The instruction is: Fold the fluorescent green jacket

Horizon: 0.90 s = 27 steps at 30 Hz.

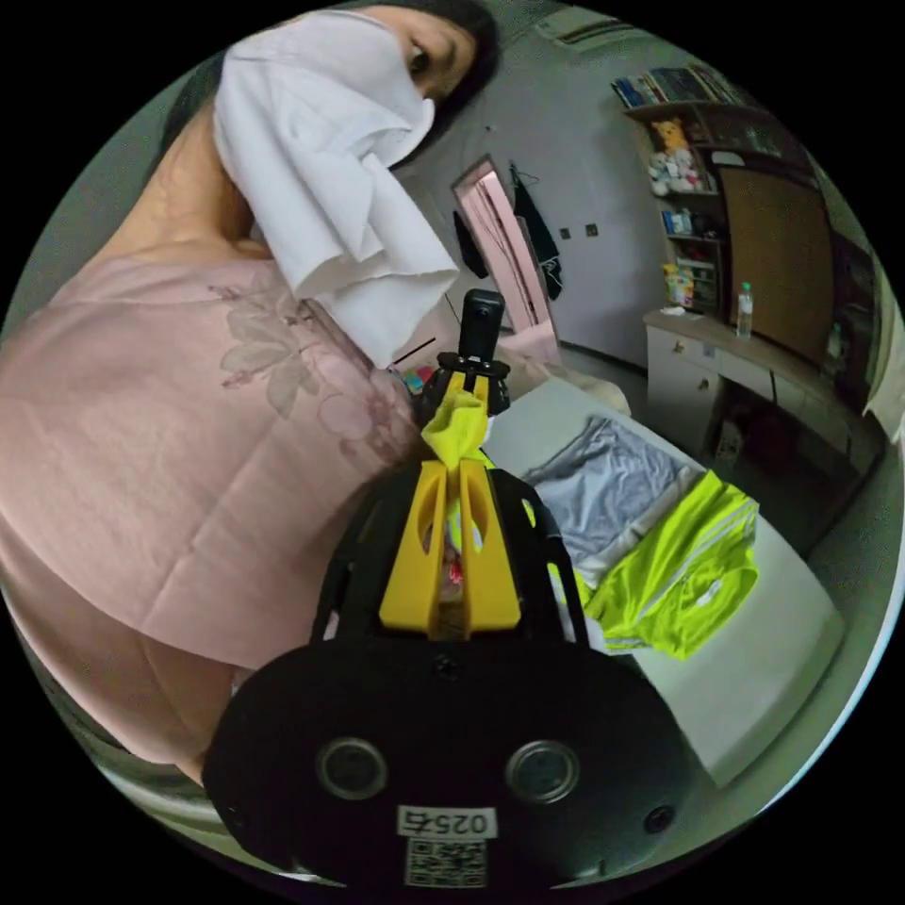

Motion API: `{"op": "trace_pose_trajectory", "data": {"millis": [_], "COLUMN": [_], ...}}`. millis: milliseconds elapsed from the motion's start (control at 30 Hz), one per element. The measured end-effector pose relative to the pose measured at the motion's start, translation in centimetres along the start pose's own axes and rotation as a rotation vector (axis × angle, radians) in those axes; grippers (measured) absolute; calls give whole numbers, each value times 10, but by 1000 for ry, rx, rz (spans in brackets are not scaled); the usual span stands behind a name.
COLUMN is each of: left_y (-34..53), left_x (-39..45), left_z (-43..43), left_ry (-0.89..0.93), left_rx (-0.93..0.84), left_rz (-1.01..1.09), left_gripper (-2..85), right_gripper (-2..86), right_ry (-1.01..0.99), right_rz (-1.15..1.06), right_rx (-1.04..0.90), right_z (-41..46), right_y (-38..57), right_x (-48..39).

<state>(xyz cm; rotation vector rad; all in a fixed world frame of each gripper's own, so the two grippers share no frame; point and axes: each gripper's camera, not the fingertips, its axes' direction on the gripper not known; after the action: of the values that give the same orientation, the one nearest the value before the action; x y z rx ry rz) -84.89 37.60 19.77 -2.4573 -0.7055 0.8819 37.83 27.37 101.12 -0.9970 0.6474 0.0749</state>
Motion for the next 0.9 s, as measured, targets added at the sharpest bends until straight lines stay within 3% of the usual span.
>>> {"op": "trace_pose_trajectory", "data": {"millis": [233,333,500,667,833,900], "left_y": [-13,-43,-63,-15,-23,-36], "left_x": [-79,-130,-299,-449,-459,-445], "left_z": [-20,-34,-50,-56,-69,-87], "left_ry": [-129,-317,-629,-631,-664,-687], "left_rx": [103,83,-32,-97,-85,1], "left_rz": [-231,-258,-426,-760,-780,-763], "left_gripper": [0,-1,-4,-7,-7,-5], "right_gripper": [-1,-1,-2,-2,-3,-2], "right_ry": [175,207,177,55,32,2], "right_rz": [54,31,123,398,385,361], "right_rx": [60,41,-61,-204,-221,-175], "right_z": [0,-1,30,98,113,105], "right_y": [-32,-60,-93,-85,-110,-133], "right_x": [76,151,348,504,539,549]}}
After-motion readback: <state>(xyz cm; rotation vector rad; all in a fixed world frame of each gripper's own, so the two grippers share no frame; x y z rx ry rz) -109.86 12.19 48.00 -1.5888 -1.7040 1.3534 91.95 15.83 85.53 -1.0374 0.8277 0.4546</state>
